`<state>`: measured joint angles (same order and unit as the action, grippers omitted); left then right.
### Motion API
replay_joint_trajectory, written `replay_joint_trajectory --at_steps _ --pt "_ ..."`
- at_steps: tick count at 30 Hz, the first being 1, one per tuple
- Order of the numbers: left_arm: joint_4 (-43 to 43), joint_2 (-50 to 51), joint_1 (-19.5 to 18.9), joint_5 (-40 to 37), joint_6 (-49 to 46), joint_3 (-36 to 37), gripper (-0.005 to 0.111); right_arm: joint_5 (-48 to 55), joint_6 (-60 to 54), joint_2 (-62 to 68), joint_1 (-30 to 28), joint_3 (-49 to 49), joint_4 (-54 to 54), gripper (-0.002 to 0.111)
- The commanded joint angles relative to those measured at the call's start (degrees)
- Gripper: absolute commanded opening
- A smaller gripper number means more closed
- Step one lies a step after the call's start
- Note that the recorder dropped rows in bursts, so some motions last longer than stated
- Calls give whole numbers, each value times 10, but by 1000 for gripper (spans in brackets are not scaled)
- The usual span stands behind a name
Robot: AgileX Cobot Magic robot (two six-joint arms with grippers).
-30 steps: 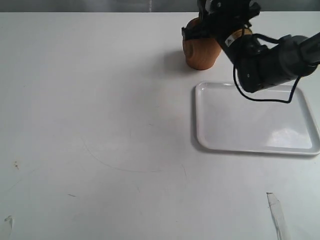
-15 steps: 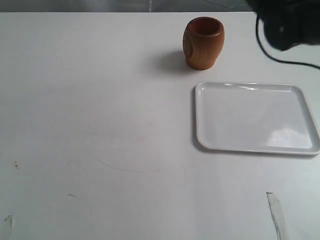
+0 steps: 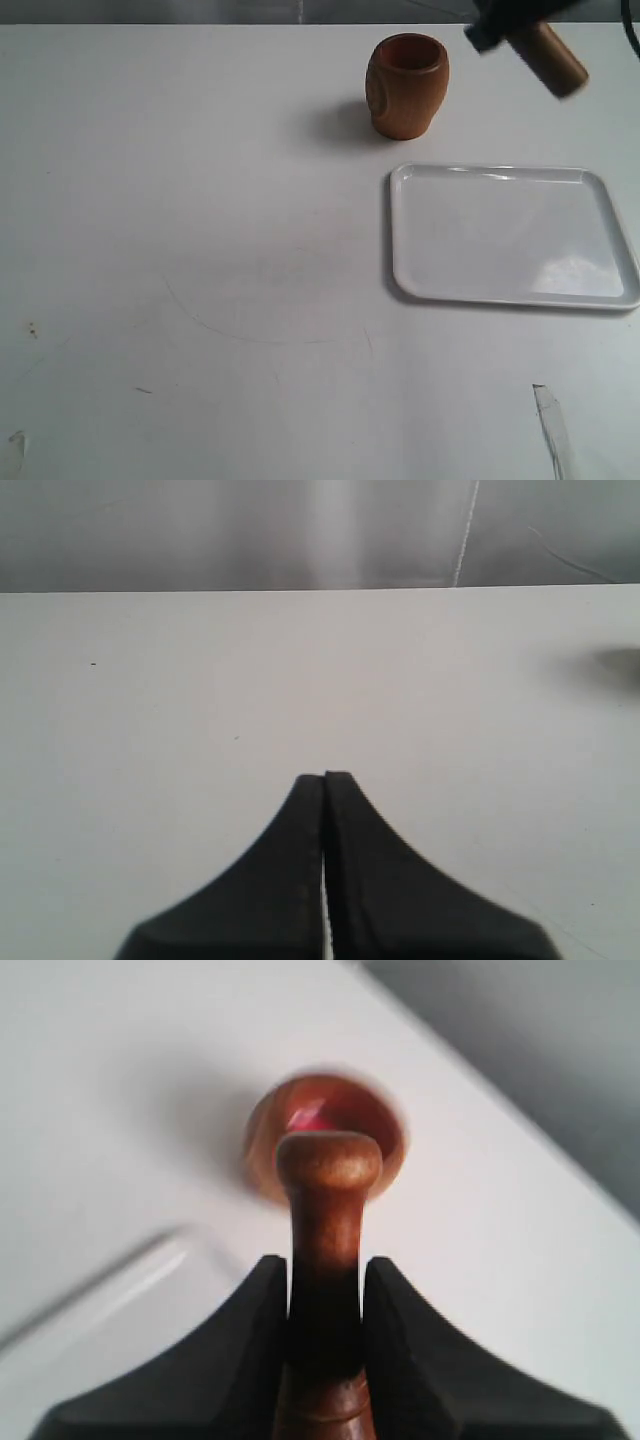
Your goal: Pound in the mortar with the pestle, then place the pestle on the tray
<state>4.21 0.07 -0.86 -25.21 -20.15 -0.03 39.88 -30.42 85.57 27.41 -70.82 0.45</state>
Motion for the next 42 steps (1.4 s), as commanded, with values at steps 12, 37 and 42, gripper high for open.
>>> replay_joint_trajectory --at_steps 12,37,42 --pt "-4 -1 4 2 5 0 0 194 -218 80 0 72 62 0" --pt "-4 -1 4 2 5 0 0 -3 226 120 -5 81 -246 67" --pt "-4 -1 4 2 5 0 0 -28 494 8 -35 92 -377 10"
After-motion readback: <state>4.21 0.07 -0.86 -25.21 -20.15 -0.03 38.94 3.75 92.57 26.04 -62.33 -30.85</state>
